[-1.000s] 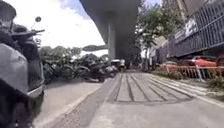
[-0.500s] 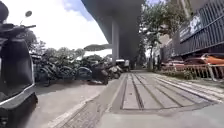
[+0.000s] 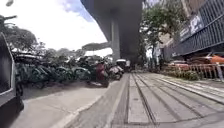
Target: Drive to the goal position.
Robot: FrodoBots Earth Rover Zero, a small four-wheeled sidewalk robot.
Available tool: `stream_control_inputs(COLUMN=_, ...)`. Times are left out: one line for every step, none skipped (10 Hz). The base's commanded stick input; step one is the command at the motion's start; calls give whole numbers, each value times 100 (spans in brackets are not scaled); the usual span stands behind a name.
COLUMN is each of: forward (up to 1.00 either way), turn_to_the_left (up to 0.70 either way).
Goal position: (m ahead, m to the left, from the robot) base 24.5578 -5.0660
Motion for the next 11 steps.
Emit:
stream_control_inputs(forward=70, turn_to_the_left=-14)
stream_control_inputs(forward=70, turn_to_the_left=-14)
stream_control_inputs(forward=70, turn_to_the_left=-14)
stream_control_inputs(forward=70, turn_to_the_left=-14)
stream_control_inputs(forward=70, turn_to_the_left=-9)
stream_control_inputs(forward=70, turn_to_the_left=0)
stream_control_inputs(forward=70, turn_to_the_left=0)
stream_control_inputs(forward=70, turn_to_the_left=0)
stream_control_inputs(forward=70, turn_to_the_left=0)
stream_control_inputs(forward=70, turn_to_the_left=0)
stream_control_inputs(forward=70, turn_to_the_left=0)
